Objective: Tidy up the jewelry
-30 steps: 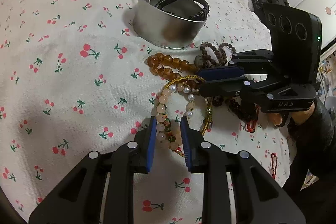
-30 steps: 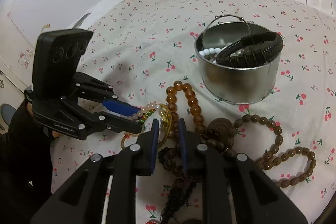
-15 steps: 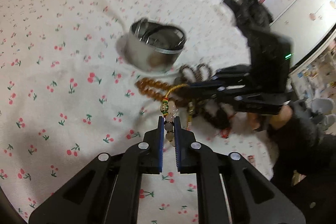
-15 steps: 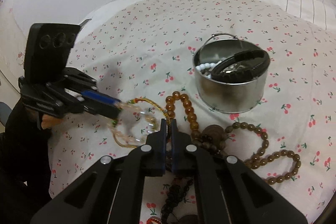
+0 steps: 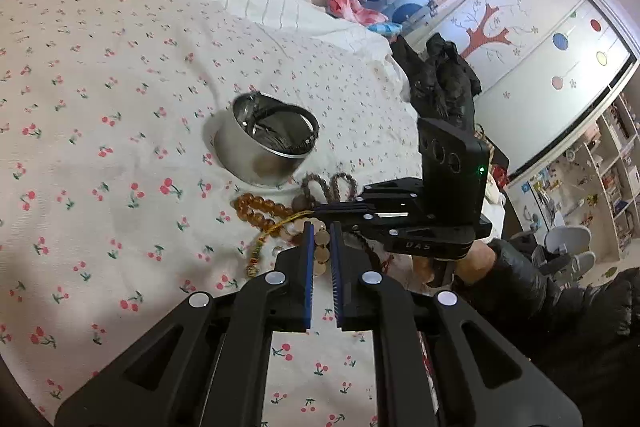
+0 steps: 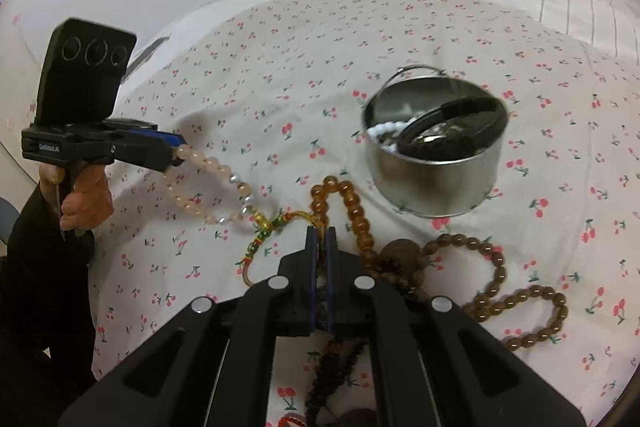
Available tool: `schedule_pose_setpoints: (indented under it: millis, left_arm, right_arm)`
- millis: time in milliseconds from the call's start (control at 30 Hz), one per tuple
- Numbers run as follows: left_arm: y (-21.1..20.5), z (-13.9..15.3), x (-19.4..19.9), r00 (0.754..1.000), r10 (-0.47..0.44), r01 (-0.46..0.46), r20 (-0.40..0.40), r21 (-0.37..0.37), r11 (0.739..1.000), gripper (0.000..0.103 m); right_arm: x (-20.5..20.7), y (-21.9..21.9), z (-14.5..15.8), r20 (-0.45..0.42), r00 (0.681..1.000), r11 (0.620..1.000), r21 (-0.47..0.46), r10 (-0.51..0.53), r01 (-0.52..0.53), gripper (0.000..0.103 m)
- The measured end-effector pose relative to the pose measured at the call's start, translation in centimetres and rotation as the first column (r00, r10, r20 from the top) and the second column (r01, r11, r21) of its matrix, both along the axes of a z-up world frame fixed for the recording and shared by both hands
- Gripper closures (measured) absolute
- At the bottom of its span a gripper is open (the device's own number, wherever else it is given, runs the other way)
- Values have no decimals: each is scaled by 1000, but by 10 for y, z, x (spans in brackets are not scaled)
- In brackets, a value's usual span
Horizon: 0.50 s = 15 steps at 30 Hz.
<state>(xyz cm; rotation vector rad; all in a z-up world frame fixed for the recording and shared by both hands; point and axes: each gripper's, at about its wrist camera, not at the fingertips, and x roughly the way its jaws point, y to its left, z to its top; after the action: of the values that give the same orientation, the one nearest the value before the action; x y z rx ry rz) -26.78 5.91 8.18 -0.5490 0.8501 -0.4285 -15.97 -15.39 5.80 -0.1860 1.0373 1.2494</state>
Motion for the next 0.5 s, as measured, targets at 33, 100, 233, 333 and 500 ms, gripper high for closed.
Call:
schedule_pose_setpoints:
  millis: [33,100,233,333,500]
  left_arm:
    - [1,1,0,1000,7,-7,4,3,1000,96]
    - [3,6,6,999,30,-30,19,3,1000,96]
    - [-1,21,26,996,53,-52,73,-14,999,96]
    - [-7,36,49,992,64,-65,111,-3,998,96]
    - [-15,42,66,989,69,-69,129,-2,998,95]
  right_arm:
    - [3,-3,3,-5,1000,1000,11,-9,9,98]
    - [11,-9,14,-15,999,998,53,-36,37,98]
    - [24,-21,50,23,996,988,129,-91,87,98]
    - [34,-26,69,50,991,981,156,-126,117,98]
    - [30,-14,48,-33,998,995,76,-58,61,98]
